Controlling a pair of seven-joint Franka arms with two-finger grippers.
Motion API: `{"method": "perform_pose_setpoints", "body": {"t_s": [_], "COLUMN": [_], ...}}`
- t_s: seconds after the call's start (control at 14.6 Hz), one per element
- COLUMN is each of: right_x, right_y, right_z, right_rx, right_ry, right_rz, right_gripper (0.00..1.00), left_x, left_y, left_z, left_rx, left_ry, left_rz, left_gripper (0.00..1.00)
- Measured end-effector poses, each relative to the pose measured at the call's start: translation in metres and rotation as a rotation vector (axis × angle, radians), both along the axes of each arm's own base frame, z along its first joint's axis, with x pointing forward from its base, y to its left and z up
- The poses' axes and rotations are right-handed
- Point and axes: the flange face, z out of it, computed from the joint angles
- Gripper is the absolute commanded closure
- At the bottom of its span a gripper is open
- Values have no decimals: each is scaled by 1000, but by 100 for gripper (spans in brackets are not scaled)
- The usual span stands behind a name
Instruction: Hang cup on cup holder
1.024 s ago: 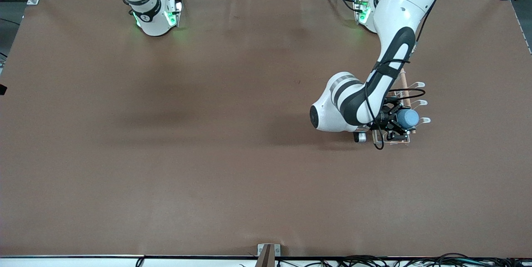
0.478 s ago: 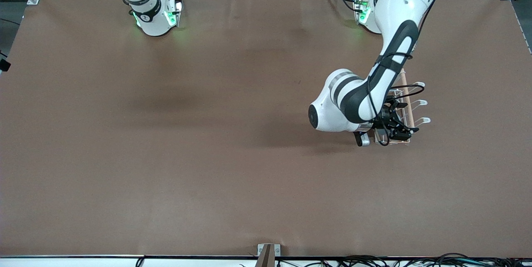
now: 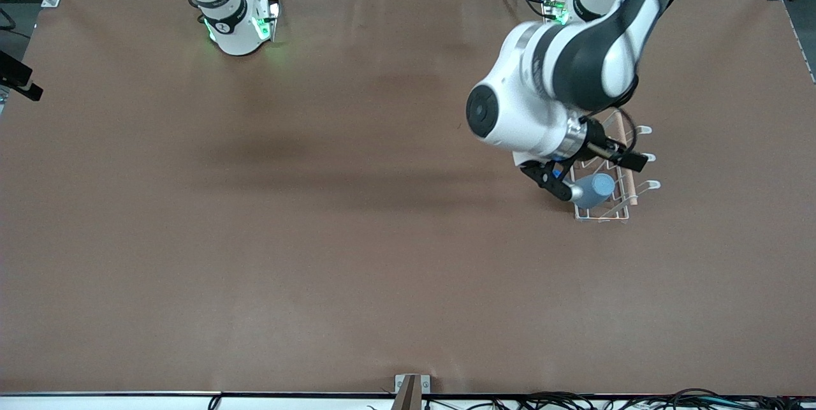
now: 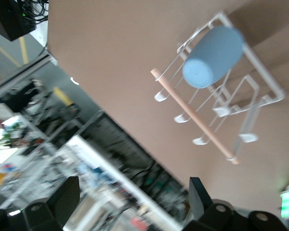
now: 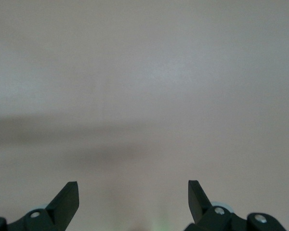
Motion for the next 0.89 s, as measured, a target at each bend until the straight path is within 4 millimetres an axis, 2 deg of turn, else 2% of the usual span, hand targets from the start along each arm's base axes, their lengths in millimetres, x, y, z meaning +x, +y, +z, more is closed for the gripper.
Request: {"method": "perform_pose_setpoints", "body": {"t_s": [0.2, 0.41, 0.55, 0.68, 0.89], "right_x": [1, 3, 6, 6, 6], "right_y": [0, -2, -2, -1, 0], "right_z": [0, -7, -13, -14, -15], "right_rx": [0, -1, 0, 0, 0], "right_ry": [-5, -11, -10, -9, -7], "right_rz": [-1, -4, -3, -1, 2], "right_gripper": [0, 0, 0, 0, 0], "left_x": [6, 5, 10, 19, 30], "left_y": [28, 45, 70, 98, 121], "left_z": [57, 93, 110, 118, 125], "left_rx": [-148, -337, -442, -479, -532], "left_ry": [-127, -238, -272, -300, -342], "left_rz": [133, 298, 399, 446, 491], "left_gripper": [0, 0, 0, 0, 0]}}
